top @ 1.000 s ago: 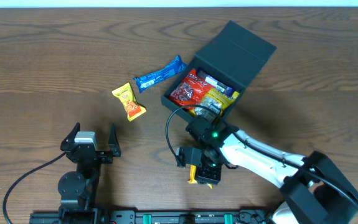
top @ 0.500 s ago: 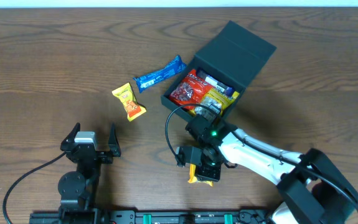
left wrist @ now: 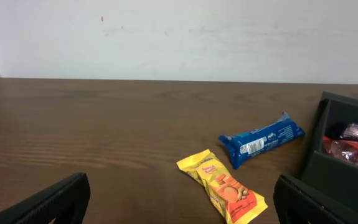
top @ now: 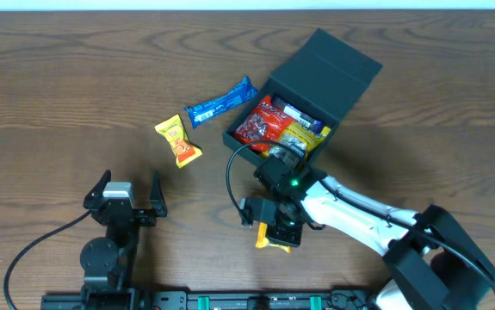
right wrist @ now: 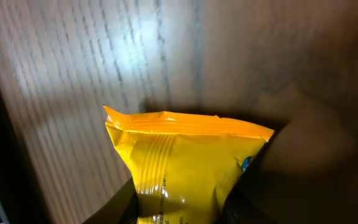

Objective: Pack container
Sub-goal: 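Lift the yellow packet and carry it over the box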

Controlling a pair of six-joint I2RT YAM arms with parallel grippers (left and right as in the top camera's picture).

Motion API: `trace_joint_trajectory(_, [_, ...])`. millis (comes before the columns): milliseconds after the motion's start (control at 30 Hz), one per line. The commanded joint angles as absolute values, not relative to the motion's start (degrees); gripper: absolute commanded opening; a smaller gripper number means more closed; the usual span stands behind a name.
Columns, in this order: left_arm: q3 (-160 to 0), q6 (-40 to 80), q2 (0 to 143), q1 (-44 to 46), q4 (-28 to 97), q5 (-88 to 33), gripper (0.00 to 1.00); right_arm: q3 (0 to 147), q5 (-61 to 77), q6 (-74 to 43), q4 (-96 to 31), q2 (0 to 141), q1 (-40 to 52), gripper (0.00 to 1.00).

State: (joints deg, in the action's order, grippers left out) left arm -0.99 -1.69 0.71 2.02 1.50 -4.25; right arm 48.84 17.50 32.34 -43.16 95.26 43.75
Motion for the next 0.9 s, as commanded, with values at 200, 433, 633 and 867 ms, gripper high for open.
trace_joint_trajectory(200, [-0.3,-1.7,0.6,1.9,4.0,-4.9,0.95,53.4,17.3,26.2,-39.5,92.8,43.6,0.33])
trace_joint_trajectory(433, [-0.3,-1.7,0.6,1.9,4.0,-4.9,0.95,56.9,17.4,20.0,-34.3,92.8,43.6,0.33])
trace_joint_trajectory(633, [-0.3,-1.7,0.6,1.9,4.0,-4.9,0.95,60.2,17.4,18.5,-33.0,92.8,43.6,0.35])
trace_joint_trajectory(867, [-0.3,-1.7,0.6,1.9,4.0,-4.9,0.95,65.3,17.4,14.9,-30.9,92.8,43.3,0.33])
